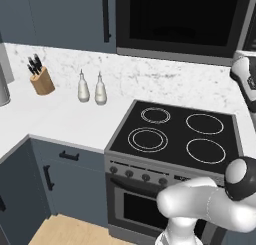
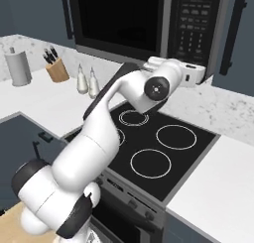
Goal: Pick the garlic from the sink and place it in the bowl. Then pick the bowl and place it in the microwave. Then close the microwave door and press the start button.
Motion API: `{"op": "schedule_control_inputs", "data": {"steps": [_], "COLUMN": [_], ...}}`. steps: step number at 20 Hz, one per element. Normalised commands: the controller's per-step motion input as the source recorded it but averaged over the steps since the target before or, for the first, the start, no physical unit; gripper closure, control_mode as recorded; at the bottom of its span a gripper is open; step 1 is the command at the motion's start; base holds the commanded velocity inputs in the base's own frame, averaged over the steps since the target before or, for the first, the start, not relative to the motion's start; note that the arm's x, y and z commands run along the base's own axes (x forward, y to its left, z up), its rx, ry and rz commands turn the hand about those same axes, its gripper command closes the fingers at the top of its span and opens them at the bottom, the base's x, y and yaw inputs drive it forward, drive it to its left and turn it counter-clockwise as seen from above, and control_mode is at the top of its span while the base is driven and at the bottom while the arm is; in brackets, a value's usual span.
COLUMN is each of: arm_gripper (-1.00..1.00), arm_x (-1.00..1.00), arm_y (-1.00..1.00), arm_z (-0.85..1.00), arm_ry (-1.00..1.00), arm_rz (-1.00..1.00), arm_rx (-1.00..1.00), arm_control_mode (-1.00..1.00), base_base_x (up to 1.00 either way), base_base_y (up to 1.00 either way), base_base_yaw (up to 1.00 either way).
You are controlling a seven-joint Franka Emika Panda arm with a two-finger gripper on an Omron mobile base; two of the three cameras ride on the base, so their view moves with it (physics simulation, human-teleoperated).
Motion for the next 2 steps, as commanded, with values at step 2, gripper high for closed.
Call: {"op": "schedule_control_inputs", "data": {"steps": [2], "arm_gripper": [1.0], "arm_x": [0.86], "arm_y": [-0.32], "arm_z": [-0.09], "arm_ry": [0.02], "arm_rz": [0.32], "arm_rx": [0.07], "arm_control_mode": [-1.0], "base_base_x": [0.0], "base_base_y": [0.0], "base_base_yaw": [0.0]}}
